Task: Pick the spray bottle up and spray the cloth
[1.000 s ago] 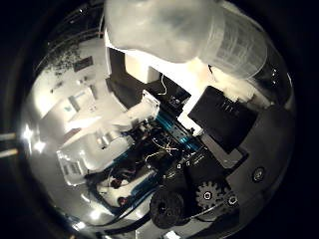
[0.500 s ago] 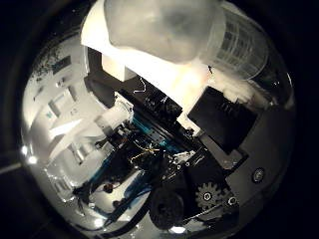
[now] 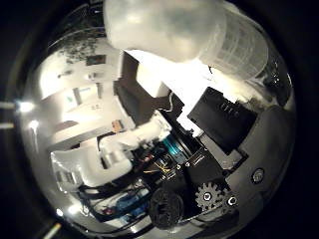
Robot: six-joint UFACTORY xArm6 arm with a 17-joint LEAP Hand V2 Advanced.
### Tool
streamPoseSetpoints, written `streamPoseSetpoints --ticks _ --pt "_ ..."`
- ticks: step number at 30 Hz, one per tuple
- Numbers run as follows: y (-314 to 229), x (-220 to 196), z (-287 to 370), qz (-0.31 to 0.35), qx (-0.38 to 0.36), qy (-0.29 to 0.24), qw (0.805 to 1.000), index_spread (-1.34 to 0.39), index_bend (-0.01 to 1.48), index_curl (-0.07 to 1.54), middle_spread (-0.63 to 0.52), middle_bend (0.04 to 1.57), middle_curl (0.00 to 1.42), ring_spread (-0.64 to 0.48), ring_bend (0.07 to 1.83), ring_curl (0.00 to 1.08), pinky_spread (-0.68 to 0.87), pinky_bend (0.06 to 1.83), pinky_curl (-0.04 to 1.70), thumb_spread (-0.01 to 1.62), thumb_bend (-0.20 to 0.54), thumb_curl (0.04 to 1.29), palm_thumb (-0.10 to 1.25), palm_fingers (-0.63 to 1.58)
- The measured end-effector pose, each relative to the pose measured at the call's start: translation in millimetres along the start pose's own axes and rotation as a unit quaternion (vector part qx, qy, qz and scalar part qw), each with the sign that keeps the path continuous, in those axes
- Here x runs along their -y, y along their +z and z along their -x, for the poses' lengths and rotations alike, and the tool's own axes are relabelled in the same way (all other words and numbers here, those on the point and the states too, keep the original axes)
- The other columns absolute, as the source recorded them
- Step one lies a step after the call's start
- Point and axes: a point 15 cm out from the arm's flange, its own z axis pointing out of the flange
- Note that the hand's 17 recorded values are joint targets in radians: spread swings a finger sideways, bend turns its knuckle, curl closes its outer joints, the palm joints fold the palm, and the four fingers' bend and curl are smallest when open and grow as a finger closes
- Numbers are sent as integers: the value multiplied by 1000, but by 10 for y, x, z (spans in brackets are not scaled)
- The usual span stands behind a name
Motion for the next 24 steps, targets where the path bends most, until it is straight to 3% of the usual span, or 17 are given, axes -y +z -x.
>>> streamPoseSetpoints --ticks 7,14,24 --pt "106 484 479 -79 127 -38 988 -222 1084 791 -79 1360 590 -159 1492 581 -212 1046 1203 603 -25 867 977 1194" --pt "295 934 738 -149 264 -54 951 -223 1095 794 -72 1357 593 -159 1490 581 -213 1044 1204 596 -23 868 972 1197" --pt "677 1273 604 -204 348 -47 914 -215 1108 797 -70 1356 595 -158 1488 577 -214 1038 1201 585 -23 873 967 1195"
